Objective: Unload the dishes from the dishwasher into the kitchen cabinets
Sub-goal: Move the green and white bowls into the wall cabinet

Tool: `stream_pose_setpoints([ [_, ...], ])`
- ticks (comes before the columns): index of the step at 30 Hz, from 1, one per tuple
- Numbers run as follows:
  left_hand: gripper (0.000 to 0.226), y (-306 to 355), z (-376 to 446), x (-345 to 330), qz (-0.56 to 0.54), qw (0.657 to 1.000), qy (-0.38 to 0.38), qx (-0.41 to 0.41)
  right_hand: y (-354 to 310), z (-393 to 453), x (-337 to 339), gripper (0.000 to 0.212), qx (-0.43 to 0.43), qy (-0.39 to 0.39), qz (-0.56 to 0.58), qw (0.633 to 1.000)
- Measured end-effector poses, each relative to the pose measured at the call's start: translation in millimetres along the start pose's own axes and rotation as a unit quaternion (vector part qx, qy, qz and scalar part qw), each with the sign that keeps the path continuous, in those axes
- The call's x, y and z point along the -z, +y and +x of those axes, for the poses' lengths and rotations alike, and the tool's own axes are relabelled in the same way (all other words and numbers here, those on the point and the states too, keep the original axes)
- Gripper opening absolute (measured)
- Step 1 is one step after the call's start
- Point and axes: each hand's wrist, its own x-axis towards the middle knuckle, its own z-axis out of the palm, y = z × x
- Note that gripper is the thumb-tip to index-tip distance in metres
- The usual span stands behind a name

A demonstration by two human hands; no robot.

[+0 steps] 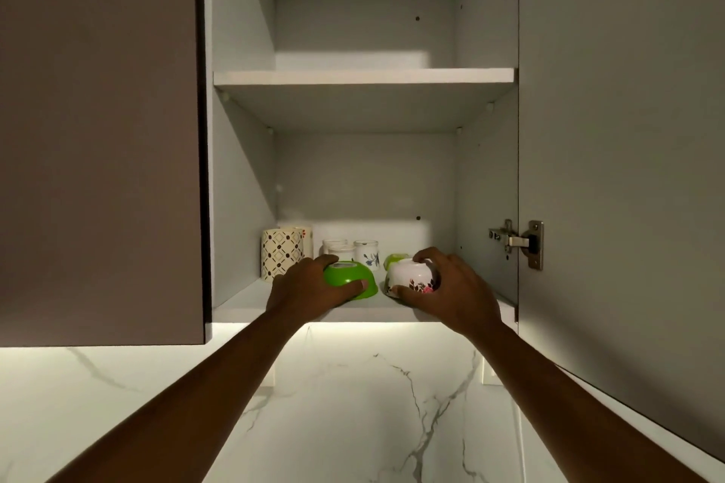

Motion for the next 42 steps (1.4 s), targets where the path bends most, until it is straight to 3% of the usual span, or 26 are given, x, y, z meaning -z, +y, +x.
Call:
stream_pose_setpoints([
  [12, 0.104, -5.3, 1.4, -5.4, 0.002, 1.0, 0.006, -0.005, 7.0, -0.3, -3.9, 0.071, 0.019, -0.009, 0.004, 1.0],
  [18, 0.097, -5.6, -0.5, -6.9, 0.013, 1.0, 0.004, -0.009, 11.6, 4.1, -7.2, 0.074, 0.021, -0.027, 0.037, 0.999],
  [23, 0.104, -6.8, -0.5, -5.2, 0.017, 1.0, -0.012, -0.008, 12.8, 5.1, -8.6, 0.081, 0.018, -0.039, 0.051, 0.998],
  [27, 0.113, -6.5, -3.5, -3.2, -0.003, 1.0, -0.001, -0.009, 12.8, 3.8, -5.1, 0.099, 0.005, -0.054, 0.084, 0.995],
  [34, 0.112, -9.2, -25.3, 4.0, -0.068, 0.995, 0.035, -0.065, 6.2, 0.1, 1.7, 0.09, -0.02, -0.02, 0.119, 0.992],
  [39, 0.092, -12.4, -52.0, 10.9, 0.05, 0.99, 0.107, -0.075, 5.3, -7.1, 5.4, 0.07, 0.024, -0.011, 0.081, 0.996],
  [42, 0.094, -19.0, -64.7, 16.4, 0.106, 0.977, 0.153, -0.104, 2.7, -17.0, 6.9, 0.071, 0.083, 0.035, 0.026, 0.996],
])
